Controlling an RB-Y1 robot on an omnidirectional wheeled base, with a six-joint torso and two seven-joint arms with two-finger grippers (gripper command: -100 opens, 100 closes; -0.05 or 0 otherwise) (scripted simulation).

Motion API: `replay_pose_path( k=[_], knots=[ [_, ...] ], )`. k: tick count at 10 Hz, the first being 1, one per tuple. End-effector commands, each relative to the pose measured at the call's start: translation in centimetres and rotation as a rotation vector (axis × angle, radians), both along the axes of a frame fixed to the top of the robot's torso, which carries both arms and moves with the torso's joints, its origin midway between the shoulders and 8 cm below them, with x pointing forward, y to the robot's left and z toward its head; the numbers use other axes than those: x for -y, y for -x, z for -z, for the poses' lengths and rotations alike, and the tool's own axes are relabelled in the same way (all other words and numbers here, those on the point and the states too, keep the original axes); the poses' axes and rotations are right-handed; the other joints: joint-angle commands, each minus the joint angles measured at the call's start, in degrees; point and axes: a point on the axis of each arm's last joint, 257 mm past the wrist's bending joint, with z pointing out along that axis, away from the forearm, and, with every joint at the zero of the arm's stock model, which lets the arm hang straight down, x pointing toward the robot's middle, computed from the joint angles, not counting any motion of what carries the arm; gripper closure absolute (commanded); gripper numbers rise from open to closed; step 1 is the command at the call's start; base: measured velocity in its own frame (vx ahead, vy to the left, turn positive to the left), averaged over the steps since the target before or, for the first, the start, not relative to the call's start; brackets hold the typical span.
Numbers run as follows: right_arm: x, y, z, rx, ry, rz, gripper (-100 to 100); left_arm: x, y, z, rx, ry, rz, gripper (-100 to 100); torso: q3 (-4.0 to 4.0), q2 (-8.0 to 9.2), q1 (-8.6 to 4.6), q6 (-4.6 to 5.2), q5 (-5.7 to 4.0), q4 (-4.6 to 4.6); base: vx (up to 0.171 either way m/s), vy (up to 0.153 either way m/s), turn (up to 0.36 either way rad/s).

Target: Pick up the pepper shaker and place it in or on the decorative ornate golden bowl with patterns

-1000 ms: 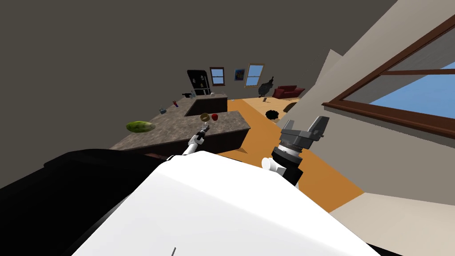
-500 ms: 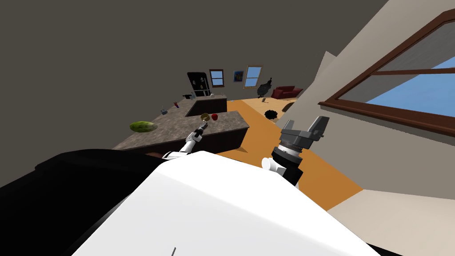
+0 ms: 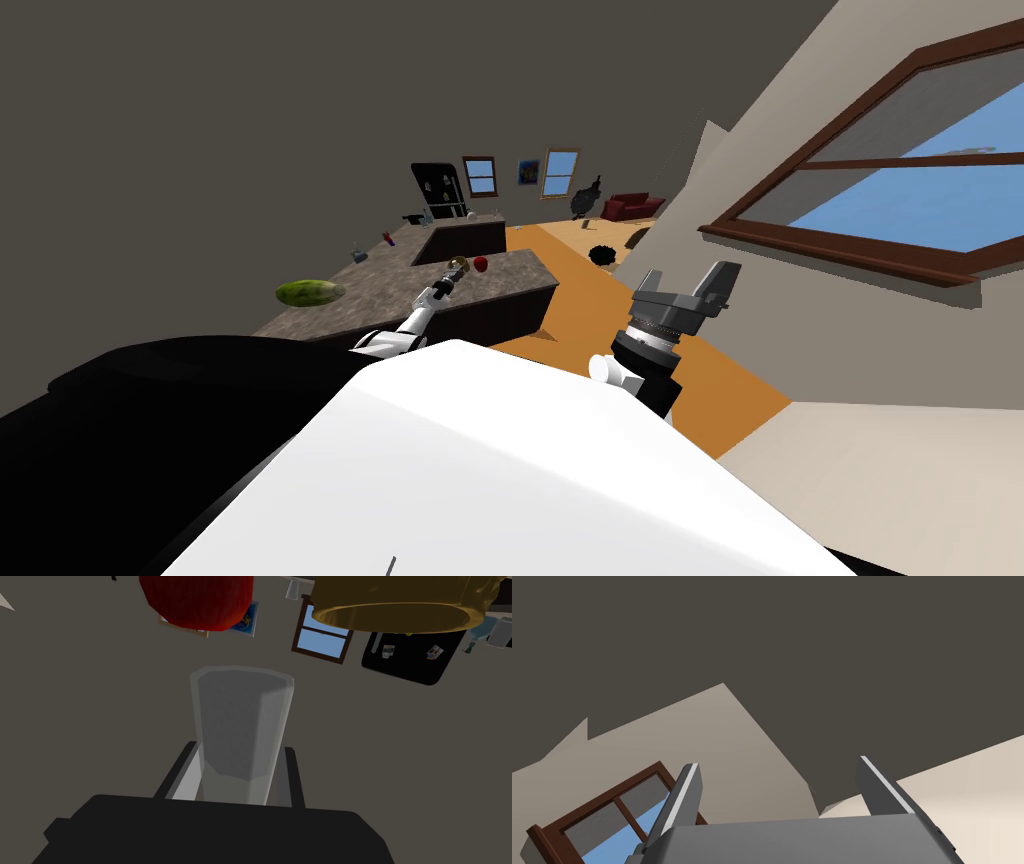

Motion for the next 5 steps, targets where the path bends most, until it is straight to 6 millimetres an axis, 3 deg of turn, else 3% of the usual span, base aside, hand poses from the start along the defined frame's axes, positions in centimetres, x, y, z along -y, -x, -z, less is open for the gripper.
replay_pose_path(
  k=[1, 5],
  knots=[
    [0.0, 0.0, 0.0, 0.000, 0.000, 0.000, 0, -0.8, -0.7, -1.5, 0.004, 0.001, -0.007, 100, 0.00, 0.00, 0.00, 0.00, 0.00, 0.00, -0.013, 0.097, -0.149],
    [0.0, 0.0, 0.0, 0.000, 0.000, 0.000, 0, -3.2, -1.8, -3.7, -0.006, 0.011, -0.047, 100, -0.05, -0.06, 0.23, -0.04, 0.07, -0.03, -0.002, 0.119, -0.125]
  ],
)
